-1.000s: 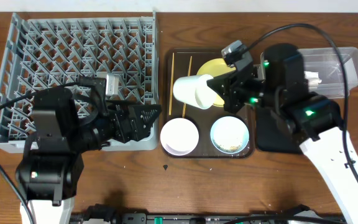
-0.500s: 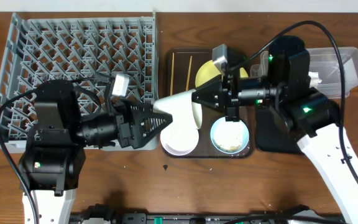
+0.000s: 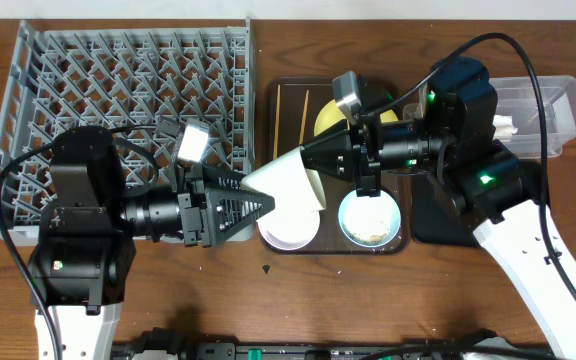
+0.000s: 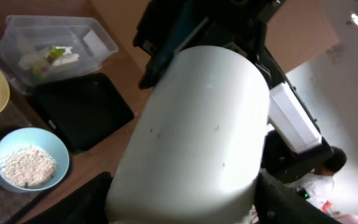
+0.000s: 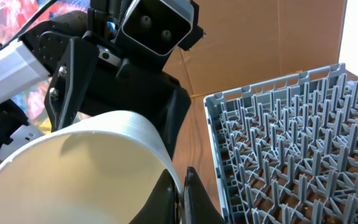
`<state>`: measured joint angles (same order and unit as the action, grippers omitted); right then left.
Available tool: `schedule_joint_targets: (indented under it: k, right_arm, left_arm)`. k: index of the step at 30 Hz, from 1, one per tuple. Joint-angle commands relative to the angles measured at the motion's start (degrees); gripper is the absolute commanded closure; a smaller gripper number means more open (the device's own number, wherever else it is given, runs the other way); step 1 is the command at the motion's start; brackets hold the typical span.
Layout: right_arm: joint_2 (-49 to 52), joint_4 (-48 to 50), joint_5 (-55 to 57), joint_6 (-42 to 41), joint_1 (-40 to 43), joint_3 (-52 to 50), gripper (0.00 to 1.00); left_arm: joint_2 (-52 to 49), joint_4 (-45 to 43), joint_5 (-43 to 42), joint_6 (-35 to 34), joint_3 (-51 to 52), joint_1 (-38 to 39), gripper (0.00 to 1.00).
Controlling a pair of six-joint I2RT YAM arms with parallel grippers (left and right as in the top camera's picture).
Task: Sort waste into correct bins and load items into the dishwasher
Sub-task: 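Hand the white cup from the right gripper to the left gripper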
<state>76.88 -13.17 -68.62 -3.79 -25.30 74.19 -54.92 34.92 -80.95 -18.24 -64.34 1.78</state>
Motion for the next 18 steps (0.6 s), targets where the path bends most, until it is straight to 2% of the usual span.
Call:
schedule_joint_targets:
  k: [1, 3, 4, 5, 9, 18]
  right_arm:
    - [0.44, 0.81, 2.6, -1.84, -1.62, 0.26, 0.99]
    - [0.44, 1.88, 2.6, -1.97, -2.43, 0.26, 0.99]
    - [0.44, 2.38, 2.71, -1.97, -2.86, 0.26, 0.99]
    - [0.44, 3.04, 3.69, -2.05, -3.61, 0.26, 0.99]
    - [0.48, 3.13, 6.73, -2.67, -4.87, 0.26, 0.99]
    - [0.66, 2.62, 6.71, -3.02, -4.98, 0.26, 0.99]
  left_arm:
    - [0.09, 0.11, -3.1, -0.09, -0.83, 0.39, 0.35]
    - [0.09, 0.11, -3.1, -0.09, -0.83, 0.39, 0.34]
    - [0.09, 0.11, -3.1, -0.09, -0.83, 0.39, 0.24]
    - [0.09, 0.09, -3.1, -0.09, -0.83, 0.39, 0.2]
    - [0.09, 0.07, -4.31, -0.09, -0.83, 0.37, 0.18]
    - [0.09, 0.04, -4.98, -0.07, -0.83, 0.37, 0.3]
